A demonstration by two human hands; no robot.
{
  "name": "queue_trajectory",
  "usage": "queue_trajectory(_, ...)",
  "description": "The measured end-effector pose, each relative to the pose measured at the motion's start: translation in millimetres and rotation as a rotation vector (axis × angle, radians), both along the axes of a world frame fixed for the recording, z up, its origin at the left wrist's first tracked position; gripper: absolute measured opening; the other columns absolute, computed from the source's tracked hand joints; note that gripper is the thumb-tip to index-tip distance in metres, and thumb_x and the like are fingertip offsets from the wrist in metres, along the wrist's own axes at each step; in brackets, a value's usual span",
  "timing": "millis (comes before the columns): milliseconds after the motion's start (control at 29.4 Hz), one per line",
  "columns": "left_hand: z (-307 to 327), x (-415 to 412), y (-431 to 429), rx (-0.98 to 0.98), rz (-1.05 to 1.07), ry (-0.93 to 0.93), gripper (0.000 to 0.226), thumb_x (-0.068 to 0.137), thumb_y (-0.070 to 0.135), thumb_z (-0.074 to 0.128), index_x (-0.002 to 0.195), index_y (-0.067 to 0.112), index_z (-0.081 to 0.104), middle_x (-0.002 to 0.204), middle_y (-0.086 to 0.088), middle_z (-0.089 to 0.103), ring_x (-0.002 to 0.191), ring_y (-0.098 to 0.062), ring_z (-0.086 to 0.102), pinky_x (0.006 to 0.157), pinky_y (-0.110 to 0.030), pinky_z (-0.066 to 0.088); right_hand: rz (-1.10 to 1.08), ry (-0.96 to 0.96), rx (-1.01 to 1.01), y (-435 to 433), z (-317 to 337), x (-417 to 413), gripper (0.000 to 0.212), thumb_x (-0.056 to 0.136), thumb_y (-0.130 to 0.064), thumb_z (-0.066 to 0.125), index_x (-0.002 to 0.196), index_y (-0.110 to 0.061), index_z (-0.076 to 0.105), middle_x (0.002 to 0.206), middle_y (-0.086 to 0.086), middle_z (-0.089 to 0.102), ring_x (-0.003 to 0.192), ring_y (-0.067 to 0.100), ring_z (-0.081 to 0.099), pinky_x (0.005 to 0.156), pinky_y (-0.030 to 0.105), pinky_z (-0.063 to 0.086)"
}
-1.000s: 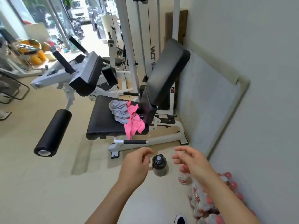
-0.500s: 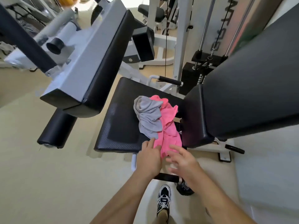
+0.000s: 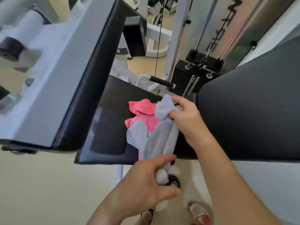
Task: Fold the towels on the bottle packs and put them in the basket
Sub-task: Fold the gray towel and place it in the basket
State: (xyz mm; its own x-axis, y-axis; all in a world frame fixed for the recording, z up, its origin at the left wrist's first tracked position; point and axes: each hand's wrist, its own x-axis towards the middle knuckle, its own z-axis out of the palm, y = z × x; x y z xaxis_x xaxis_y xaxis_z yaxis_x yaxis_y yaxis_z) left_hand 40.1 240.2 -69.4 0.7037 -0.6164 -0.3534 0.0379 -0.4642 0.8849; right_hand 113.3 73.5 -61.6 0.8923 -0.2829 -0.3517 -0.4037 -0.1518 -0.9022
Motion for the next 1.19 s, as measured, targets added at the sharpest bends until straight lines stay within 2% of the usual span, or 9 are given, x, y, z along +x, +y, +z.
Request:
queue_trajectory(170, 66, -16, 4, -0.262, 0.478, -0.413, 0.015, 0.089, 0.031, 0.058, 0.089, 0.032, 0.072, 0.092, 0.011, 0.069, 0.092, -0.007, 0.064, 0.077, -0.011, 0.045, -0.233, -0.237, 0.461, -40, 81, -84, 0.017, 0.092, -0.003, 0.048, 0.101, -0.001, 0.063, 0.103, 0.022, 0.067, 0.102, 0.031, 0.067, 0.093, 0.053, 0.051)
queue_trajectory(340, 143, -100, -50, -0.250, 0.092, -0.540, 0.020, 0.075, 0.016, 0.070, 0.095, 0.018, 0.069, 0.082, 0.001, 0.070, 0.076, -0.016, 0.065, 0.064, -0.032, 0.054, 0.013, -0.507, 0.809, -56, 131, -209, 0.049, 0.085, -0.011, 0.060, 0.127, 0.012, 0.047, 0.117, 0.032, 0.057, 0.108, 0.041, 0.059, 0.089, 0.047, 0.052)
queue_trajectory(442, 171, -180, -71, -0.626, 0.032, -0.110, 0.016, 0.083, 0.023, 0.060, 0.090, 0.014, 0.072, 0.088, -0.009, 0.071, 0.083, -0.017, 0.067, 0.070, -0.027, 0.055, 0.146, -0.526, 0.572, -68, 141, -320, 0.058, 0.084, -0.040, 0.063, 0.128, -0.005, 0.052, 0.105, 0.006, 0.071, 0.098, 0.021, 0.069, 0.079, 0.028, 0.055)
queue_trajectory(545, 165, -209, -77, -0.747, -0.023, 0.299, 0.037, 0.081, 0.033, 0.060, 0.105, 0.006, 0.067, 0.104, -0.020, 0.066, 0.100, -0.028, 0.064, 0.085, -0.037, 0.054, 0.180, -0.396, 0.439, -68, 118, -381, 0.019, 0.084, -0.027, 0.069, 0.099, -0.016, 0.070, 0.081, -0.001, 0.072, 0.073, 0.009, 0.068, 0.062, 0.018, 0.052)
queue_trajectory(715, 121, -244, -83, -0.217, 0.171, -0.078, 0.009, 0.068, 0.016, 0.062, 0.070, 0.008, 0.057, 0.061, -0.006, 0.056, 0.065, -0.022, 0.054, 0.055, -0.027, 0.041, -0.015, -0.393, 0.380, -82, 126, -473, 0.038, 0.088, -0.005, 0.062, 0.125, -0.005, 0.059, 0.120, 0.018, 0.066, 0.107, 0.028, 0.064, 0.088, 0.031, 0.054)
queue_trajectory(817, 104, -259, -87, 0.160, 0.026, -0.538, 0.025, 0.075, 0.019, 0.061, 0.099, 0.023, 0.063, 0.089, 0.006, 0.063, 0.086, -0.014, 0.058, 0.072, -0.033, 0.050, 0.100, -0.325, 0.158, -75, 142, -510, 0.044, 0.093, 0.001, 0.053, 0.133, -0.016, 0.054, 0.127, 0.005, 0.064, 0.119, 0.022, 0.059, 0.103, 0.039, 0.046)
queue_trajectory(953, 132, -308, -97, -0.434, -0.293, -0.375, 0.036, 0.086, 0.020, 0.054, 0.120, 0.027, 0.063, 0.121, 0.008, 0.064, 0.112, -0.009, 0.058, 0.099, -0.036, 0.047, 0.045, -0.195, -0.138, -56, 166, -542, 0.044, 0.089, 0.001, 0.057, 0.127, -0.019, 0.060, 0.122, 0.000, 0.067, 0.116, 0.019, 0.060, 0.102, 0.046, 0.046)
queue_trajectory(1055, 142, -349, -96, -0.485, -0.728, -0.181, 0.025, 0.094, 0.032, 0.057, 0.111, 0.017, 0.068, 0.104, -0.001, 0.072, 0.098, -0.012, 0.066, 0.086, -0.032, 0.052, 0.023, -0.096, -0.285, -32, 180, -574, 0.033, 0.082, -0.011, 0.061, 0.113, -0.019, 0.068, 0.112, 0.003, 0.070, 0.108, 0.025, 0.064, 0.094, 0.052, 0.049)
queue_trajectory(1191, 127, -380, -91, -0.366, -0.800, -0.231, 0.035, 0.074, 0.049, 0.071, 0.078, 0.014, 0.068, 0.064, -0.001, 0.060, 0.061, -0.009, 0.050, 0.057, -0.033, 0.039, -0.142, -0.029, -0.247, 0, 177, -633, 0.043, 0.078, -0.016, 0.067, 0.114, -0.040, 0.066, 0.103, 0.018, 0.069, 0.093, 0.031, 0.066, 0.079, 0.049, 0.053)
